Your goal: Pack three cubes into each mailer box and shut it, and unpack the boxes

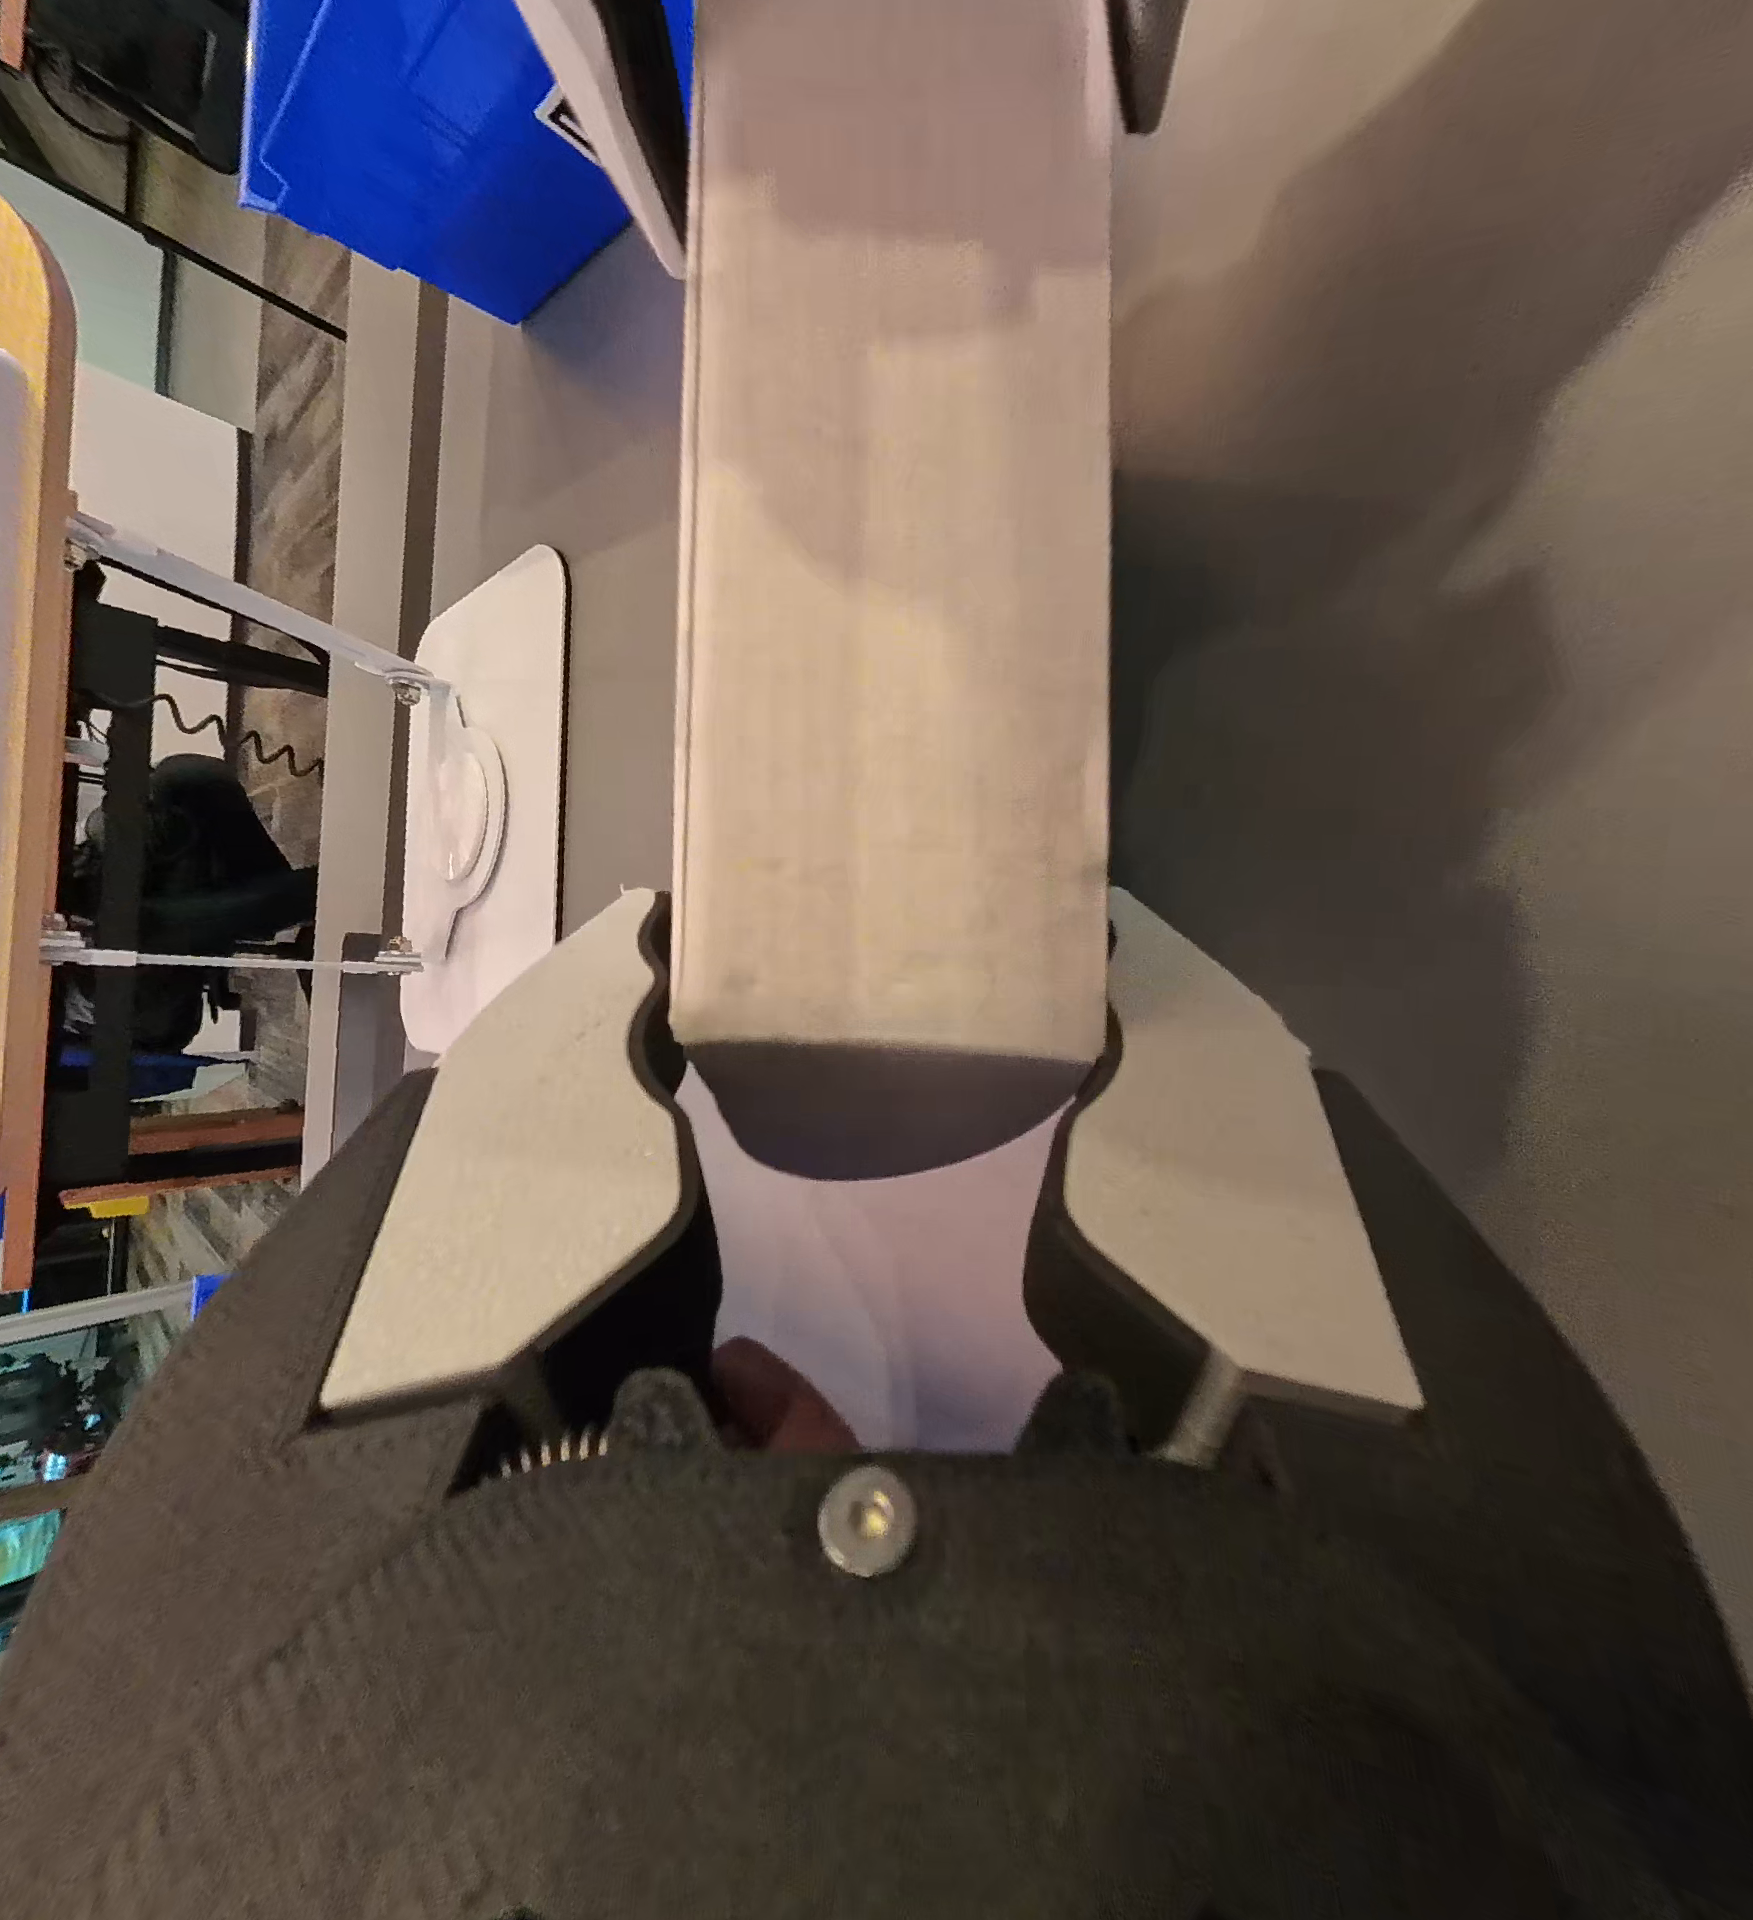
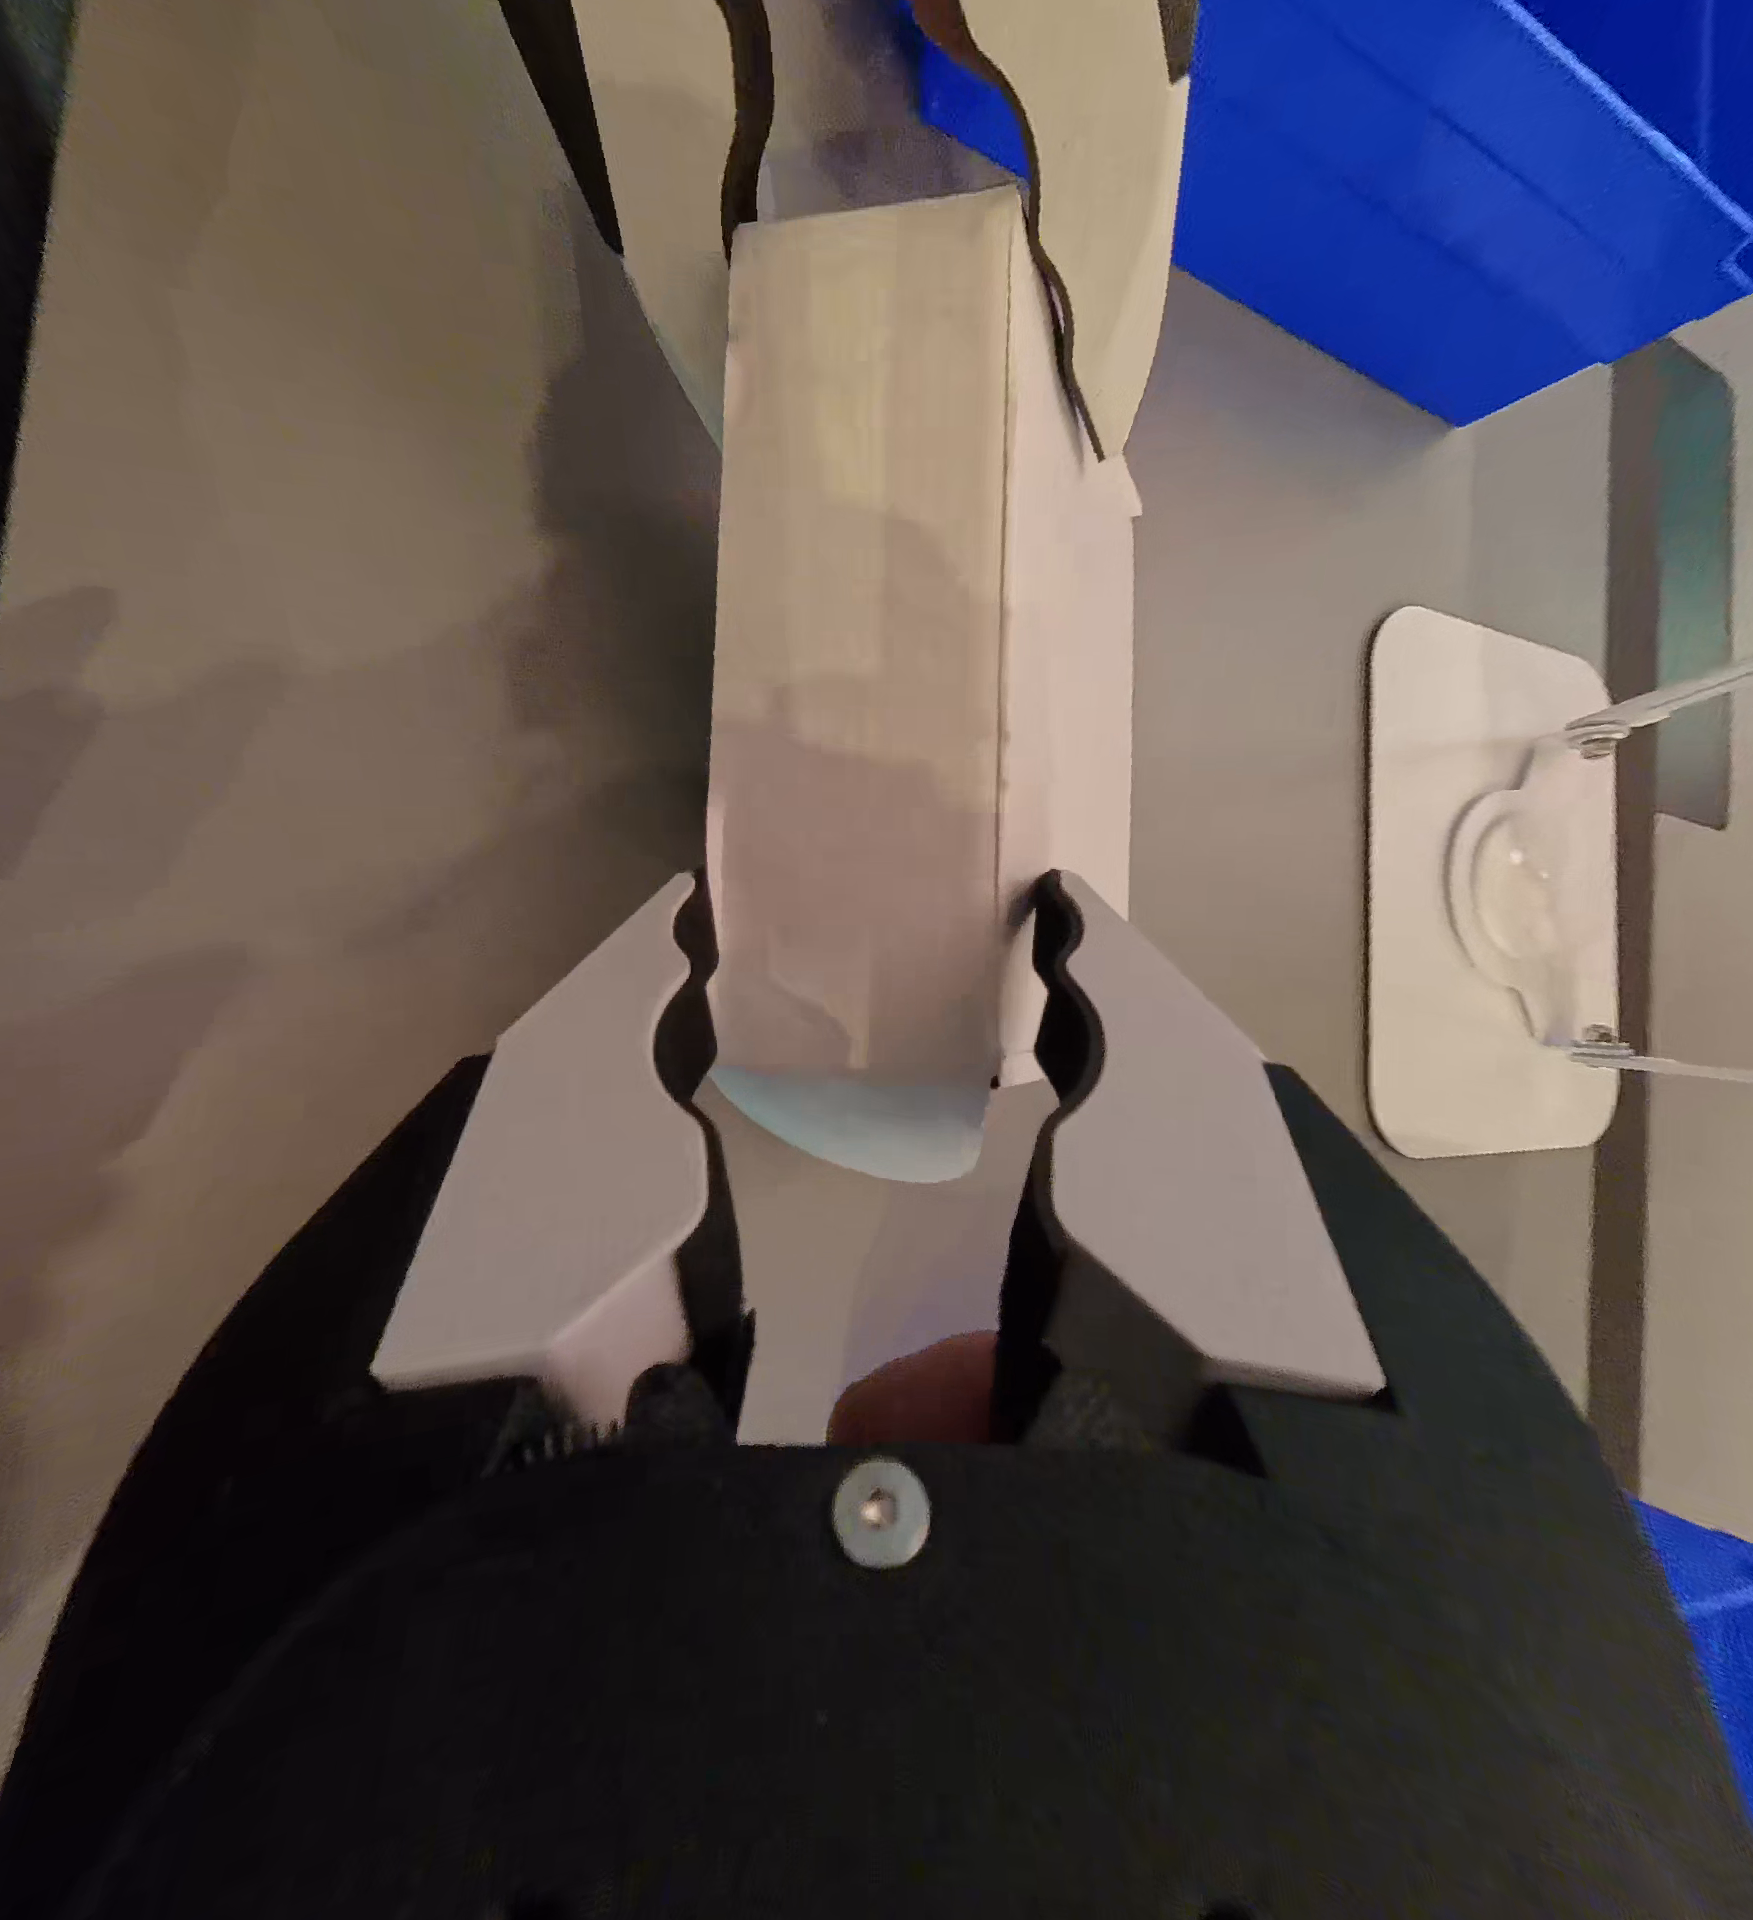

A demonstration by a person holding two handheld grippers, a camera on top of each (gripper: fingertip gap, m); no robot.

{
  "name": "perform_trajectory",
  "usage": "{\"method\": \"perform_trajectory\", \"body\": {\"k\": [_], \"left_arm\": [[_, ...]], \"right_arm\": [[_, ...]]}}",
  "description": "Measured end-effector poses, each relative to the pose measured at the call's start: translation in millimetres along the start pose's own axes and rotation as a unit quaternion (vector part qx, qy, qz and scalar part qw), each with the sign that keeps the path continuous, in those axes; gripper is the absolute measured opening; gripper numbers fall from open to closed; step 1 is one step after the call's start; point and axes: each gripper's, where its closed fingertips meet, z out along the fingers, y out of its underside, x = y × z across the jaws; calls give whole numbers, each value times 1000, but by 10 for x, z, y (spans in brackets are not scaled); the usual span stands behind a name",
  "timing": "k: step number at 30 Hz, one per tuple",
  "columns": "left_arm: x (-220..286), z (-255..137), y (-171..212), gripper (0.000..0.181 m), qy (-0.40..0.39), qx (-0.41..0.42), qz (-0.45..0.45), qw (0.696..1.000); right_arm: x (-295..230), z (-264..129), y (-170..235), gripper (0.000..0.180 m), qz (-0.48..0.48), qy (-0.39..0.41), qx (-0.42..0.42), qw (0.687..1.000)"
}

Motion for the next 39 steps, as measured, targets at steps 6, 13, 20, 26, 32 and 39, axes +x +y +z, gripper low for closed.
{"method": "perform_trajectory", "body": {"k": [6,13,20,26,32,39], "left_arm": [[-2,-1,-9,72,-2,12,-3,1000],[-45,-20,-11,72,-4,21,-33,999],[-64,-210,-13,70,-8,29,-98,995],[-63,-399,41,49,-34,15,-190,981],[-19,-449,5,47,-39,12,-219,975],[35,-482,-50,46,-24,24,-265,964]], "right_arm": [[-27,-48,-47,63,63,-65,34,995],[14,-65,-67,64,95,-90,41,991],[54,-56,-75,63,94,-81,40,991],[48,-46,-84,63,90,-71,39,993],[10,-41,-92,63,84,-67,33,994],[-28,-61,-113,65,104,-92,41,989]]}}
